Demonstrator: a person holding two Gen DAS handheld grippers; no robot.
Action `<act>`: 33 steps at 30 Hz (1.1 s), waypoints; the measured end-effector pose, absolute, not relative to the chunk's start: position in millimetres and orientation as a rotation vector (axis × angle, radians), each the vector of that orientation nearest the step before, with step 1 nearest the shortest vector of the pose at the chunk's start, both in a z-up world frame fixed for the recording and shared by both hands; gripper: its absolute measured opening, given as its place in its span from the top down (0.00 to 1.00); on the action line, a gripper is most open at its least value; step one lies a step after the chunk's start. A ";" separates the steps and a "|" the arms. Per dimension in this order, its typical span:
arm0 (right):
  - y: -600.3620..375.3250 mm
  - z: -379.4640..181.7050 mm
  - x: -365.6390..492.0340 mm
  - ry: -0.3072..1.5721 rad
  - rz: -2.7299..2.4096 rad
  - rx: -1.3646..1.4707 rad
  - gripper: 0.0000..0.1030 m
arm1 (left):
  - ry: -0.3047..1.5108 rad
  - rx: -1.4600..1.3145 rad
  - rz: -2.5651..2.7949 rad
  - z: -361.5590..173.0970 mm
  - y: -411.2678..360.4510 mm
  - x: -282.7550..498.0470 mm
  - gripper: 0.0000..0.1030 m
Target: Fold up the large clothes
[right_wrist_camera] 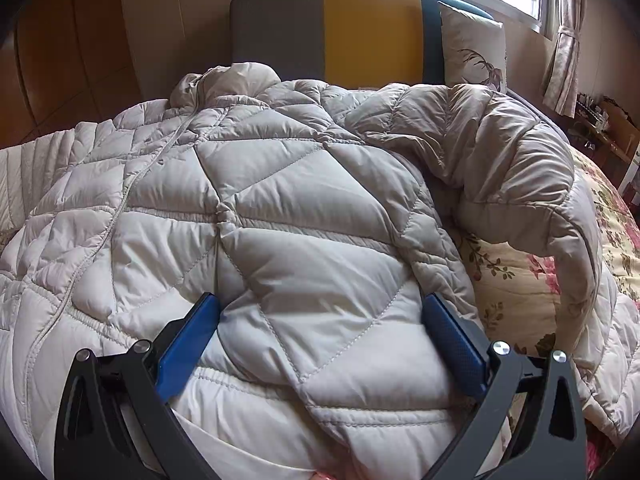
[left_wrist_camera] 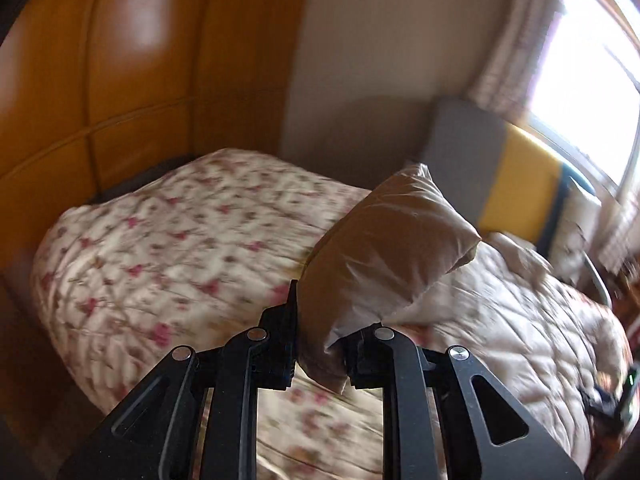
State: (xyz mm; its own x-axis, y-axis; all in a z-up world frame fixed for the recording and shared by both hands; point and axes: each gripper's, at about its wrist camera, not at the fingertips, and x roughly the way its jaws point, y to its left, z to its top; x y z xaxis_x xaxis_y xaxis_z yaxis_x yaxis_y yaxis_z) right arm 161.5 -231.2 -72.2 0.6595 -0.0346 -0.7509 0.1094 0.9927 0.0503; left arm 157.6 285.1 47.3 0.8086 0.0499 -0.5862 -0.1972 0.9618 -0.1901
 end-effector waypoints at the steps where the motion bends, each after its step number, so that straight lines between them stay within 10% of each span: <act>1: -231.3 -72.2 161.4 0.847 -0.082 0.093 0.02 | 0.625 -0.270 0.160 44.3 300.1 165.0 0.82; 3: -231.5 -72.4 161.2 0.847 -0.081 0.094 0.02 | 0.630 -0.319 0.214 37.9 328.4 176.5 0.77; 6: -231.6 -72.4 161.0 0.846 -0.082 0.094 0.02 | 0.603 -0.406 0.344 27.3 364.6 182.5 0.18; 7: -231.7 -72.4 160.8 0.846 -0.082 0.095 0.02 | 0.576 -0.440 0.396 24.7 373.0 179.0 0.14; 33: -251.5 -56.8 143.2 0.782 -0.061 0.242 0.03 | 0.654 -0.234 -0.293 -64.9 46.5 177.4 0.12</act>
State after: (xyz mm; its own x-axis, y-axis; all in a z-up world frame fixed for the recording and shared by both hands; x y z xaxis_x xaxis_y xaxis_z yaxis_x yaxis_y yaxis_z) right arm 143.2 -251.5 -56.8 0.7095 0.0350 -0.7038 0.1435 0.9707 0.1930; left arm 177.4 46.5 -64.9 0.7553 -0.3387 -0.5611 0.1929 0.9331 -0.3036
